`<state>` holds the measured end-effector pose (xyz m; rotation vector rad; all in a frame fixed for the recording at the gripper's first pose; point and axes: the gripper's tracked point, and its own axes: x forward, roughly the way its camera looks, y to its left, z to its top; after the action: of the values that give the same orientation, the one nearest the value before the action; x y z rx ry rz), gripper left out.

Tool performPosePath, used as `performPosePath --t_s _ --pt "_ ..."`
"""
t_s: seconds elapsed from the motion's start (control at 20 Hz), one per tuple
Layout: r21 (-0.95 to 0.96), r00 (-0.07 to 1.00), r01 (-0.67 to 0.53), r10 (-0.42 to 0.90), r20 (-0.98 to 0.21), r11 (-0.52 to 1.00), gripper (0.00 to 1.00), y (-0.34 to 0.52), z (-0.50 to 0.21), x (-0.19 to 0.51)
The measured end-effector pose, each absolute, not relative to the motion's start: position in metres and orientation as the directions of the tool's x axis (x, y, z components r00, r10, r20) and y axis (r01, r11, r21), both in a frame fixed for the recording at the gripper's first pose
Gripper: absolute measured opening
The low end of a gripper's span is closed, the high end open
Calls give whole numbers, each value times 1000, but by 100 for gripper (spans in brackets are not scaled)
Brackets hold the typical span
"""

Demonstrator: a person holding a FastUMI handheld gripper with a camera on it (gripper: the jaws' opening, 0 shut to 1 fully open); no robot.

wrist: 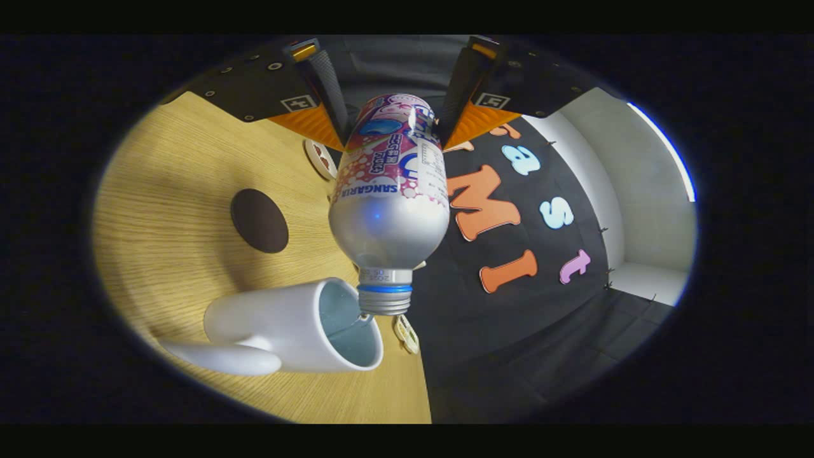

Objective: Take the bottle from table, then pour the juice into the cup, finally place the bottle on the coaster

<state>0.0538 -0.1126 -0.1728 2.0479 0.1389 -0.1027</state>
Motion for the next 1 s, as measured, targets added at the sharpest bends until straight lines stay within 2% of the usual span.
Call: performPosePath --t_s 1.0 --pt "843 995 99 34 -96 -529 75 -128 -152 61"
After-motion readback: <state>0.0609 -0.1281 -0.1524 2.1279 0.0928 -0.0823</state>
